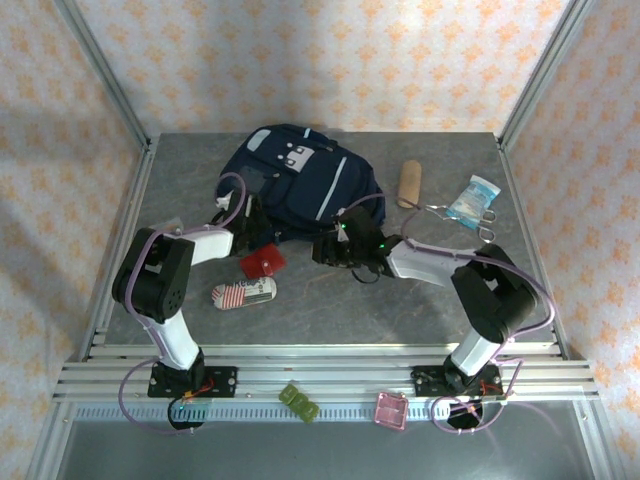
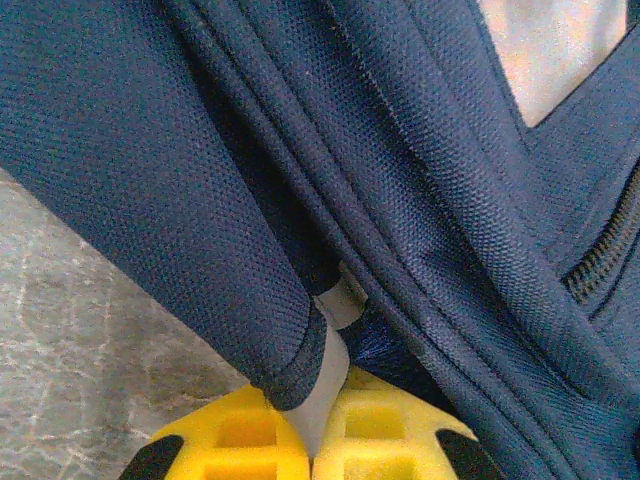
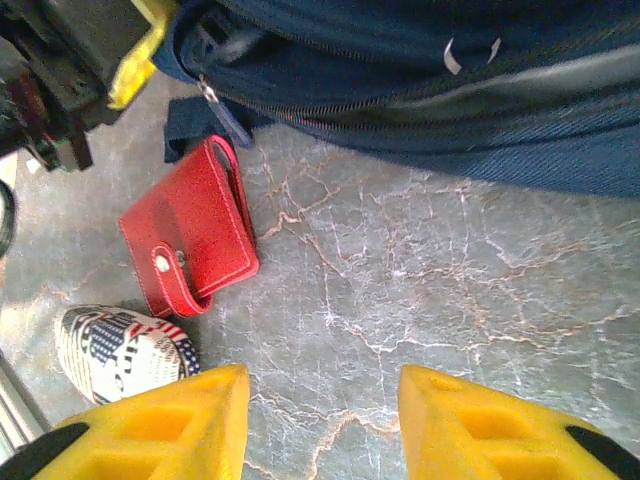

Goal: Pack the student bag

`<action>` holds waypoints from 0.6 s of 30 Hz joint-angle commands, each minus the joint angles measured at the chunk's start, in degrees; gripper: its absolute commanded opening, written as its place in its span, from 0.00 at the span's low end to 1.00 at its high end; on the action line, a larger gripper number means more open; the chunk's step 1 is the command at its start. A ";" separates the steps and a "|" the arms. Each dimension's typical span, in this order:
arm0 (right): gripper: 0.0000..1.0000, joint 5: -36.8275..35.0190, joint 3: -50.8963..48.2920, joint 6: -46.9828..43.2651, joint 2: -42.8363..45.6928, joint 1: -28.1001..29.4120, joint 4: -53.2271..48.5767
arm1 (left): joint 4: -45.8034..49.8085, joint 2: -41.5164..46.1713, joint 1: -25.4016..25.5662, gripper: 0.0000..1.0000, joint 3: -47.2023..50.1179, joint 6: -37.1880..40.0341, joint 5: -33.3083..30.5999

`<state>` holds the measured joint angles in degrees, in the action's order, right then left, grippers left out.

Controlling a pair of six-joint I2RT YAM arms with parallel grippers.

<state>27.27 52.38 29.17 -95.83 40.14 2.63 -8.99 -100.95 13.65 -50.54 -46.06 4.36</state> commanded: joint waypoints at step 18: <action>0.44 -12.16 7.30 -2.94 -2.12 -0.65 2.24 | -5.58 19.29 2.70 0.00 6.15 -8.36 11.62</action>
<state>17.65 58.76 29.85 -102.19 35.70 3.73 -9.50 -84.20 15.05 -44.10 -52.25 12.97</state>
